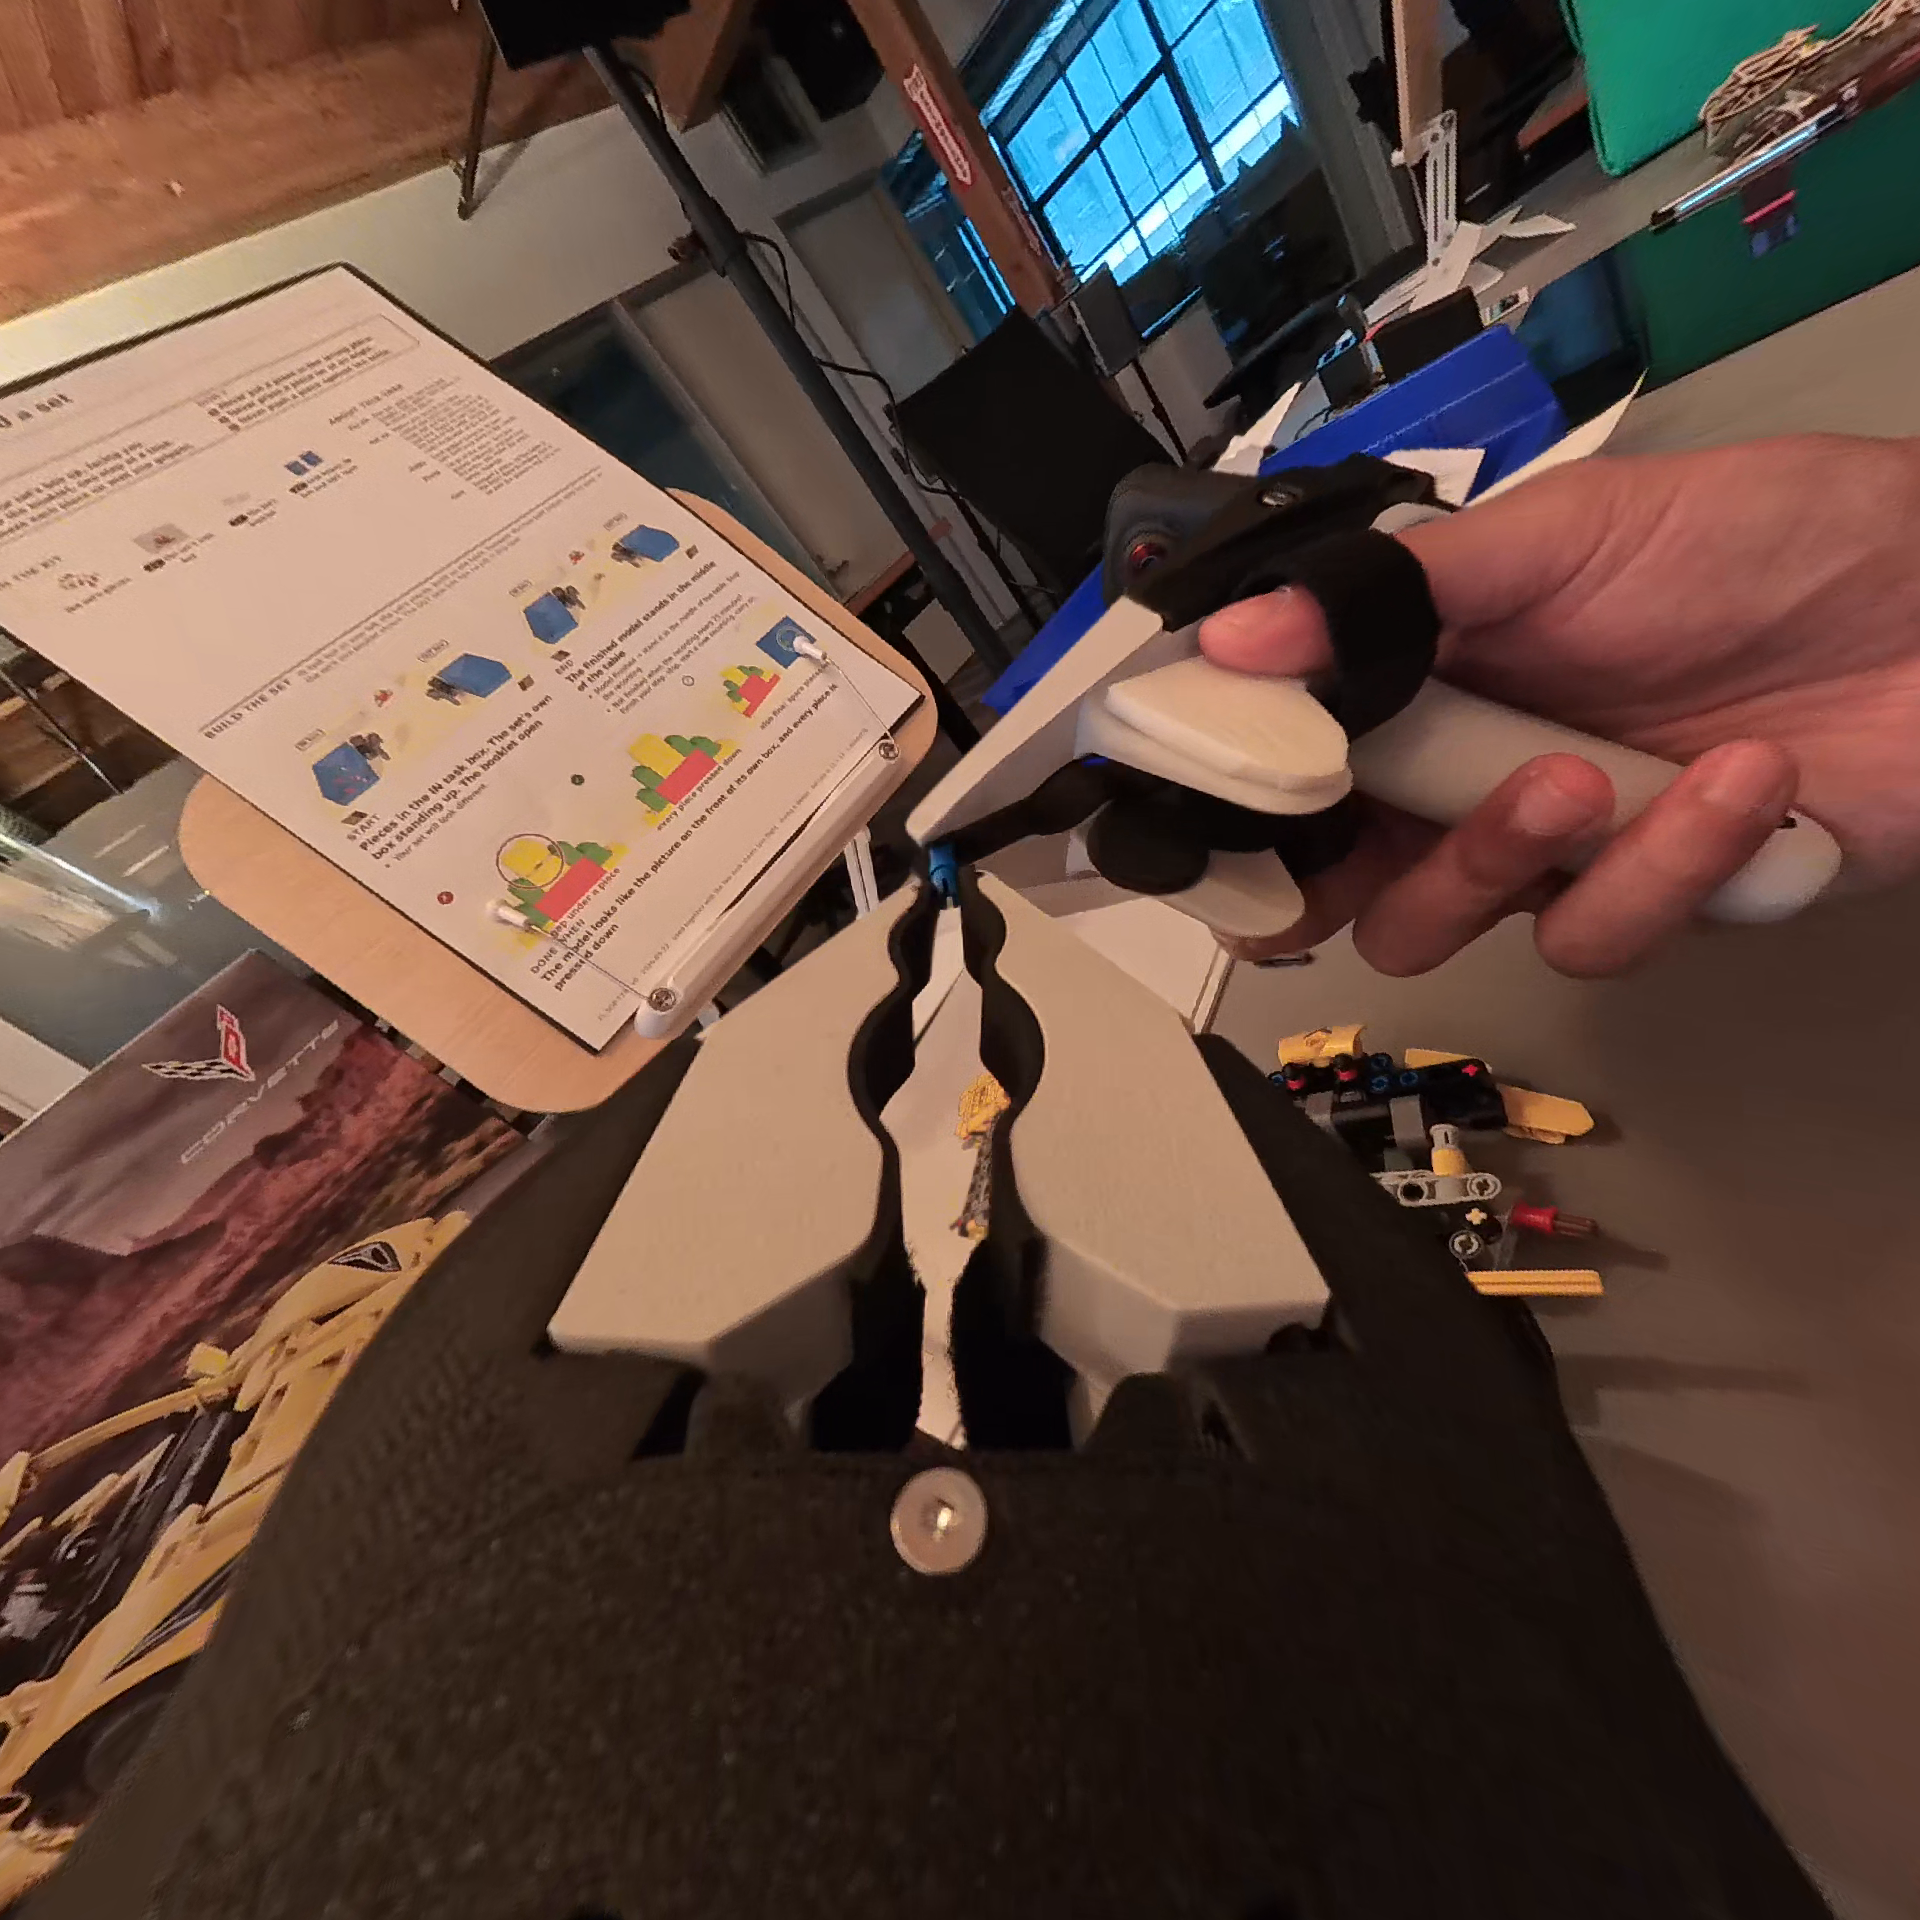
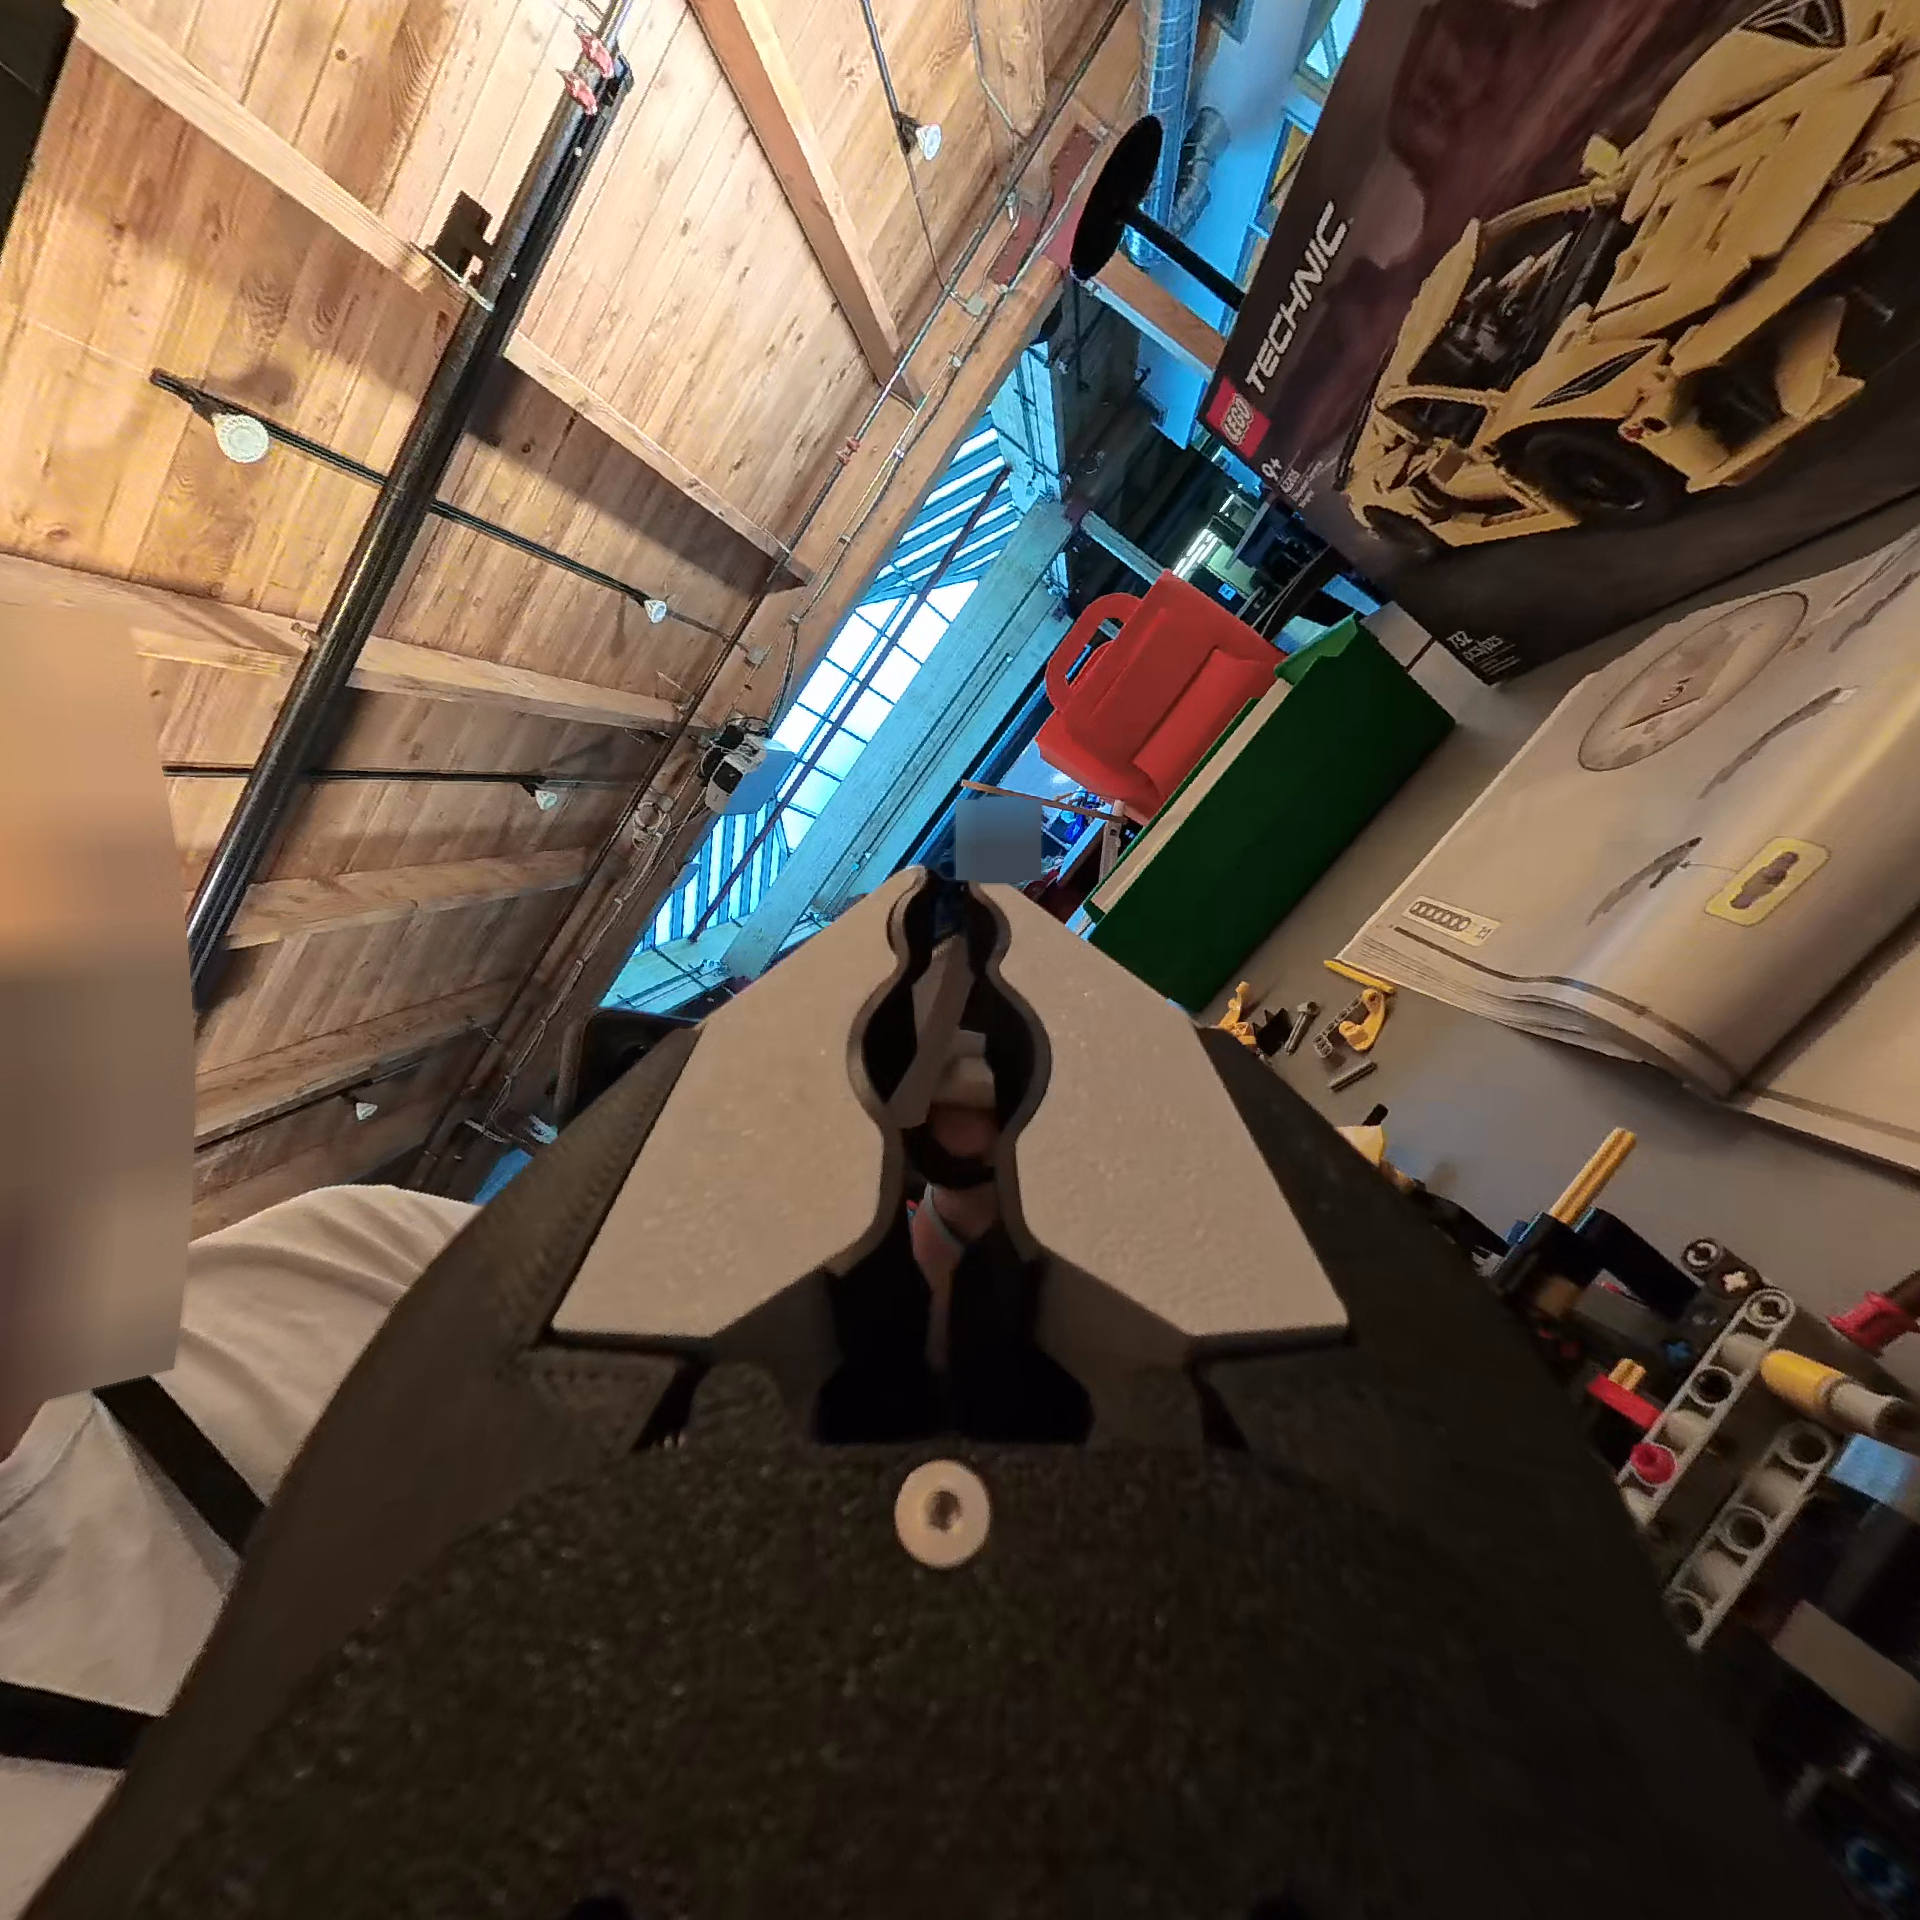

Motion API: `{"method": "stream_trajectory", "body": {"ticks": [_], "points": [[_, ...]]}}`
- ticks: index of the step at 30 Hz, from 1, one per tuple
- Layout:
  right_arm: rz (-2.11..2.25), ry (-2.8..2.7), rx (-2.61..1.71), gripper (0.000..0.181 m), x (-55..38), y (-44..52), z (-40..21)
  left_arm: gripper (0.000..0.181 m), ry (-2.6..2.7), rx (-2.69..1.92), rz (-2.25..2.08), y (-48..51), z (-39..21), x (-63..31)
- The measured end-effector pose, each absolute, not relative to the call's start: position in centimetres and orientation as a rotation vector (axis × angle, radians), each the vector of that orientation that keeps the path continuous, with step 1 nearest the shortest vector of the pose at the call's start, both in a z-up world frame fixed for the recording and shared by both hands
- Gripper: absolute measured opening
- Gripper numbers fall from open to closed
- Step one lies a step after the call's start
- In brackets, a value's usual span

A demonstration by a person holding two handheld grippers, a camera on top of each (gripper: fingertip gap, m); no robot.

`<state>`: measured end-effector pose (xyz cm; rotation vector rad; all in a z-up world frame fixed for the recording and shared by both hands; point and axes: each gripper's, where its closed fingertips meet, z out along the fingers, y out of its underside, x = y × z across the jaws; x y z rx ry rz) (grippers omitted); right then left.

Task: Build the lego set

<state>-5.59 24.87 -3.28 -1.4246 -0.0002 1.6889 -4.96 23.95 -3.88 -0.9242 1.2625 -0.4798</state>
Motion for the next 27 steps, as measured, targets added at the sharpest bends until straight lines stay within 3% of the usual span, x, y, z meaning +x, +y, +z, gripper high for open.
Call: {"method": "stream_trajectory", "body": {"ticks": [7,18,24,27], "points": [[1.588,-0.064,-1.46,0.003,-5.1,24.7,-3.0,0.004,1.284,-0.902,-0.457,23.9,-3.8,-5.2],[0.965,-0.264,-1.565,0.003,-5.2,25.1,-3.4,0.004,1.297,-1.019,-0.393,24.9,-4.9,-4.9],[0.969,-0.272,-1.548,0.003,-5.1,25.1,-3.1,0.004,1.277,-1.087,-0.484,25.0,-4.7,-4.9],[0.943,-0.298,-1.483,0.016,-3.9,24.4,-1.5,0.004,1.249,-1.123,-0.529,25.9,-4.6,-5.3]]}}
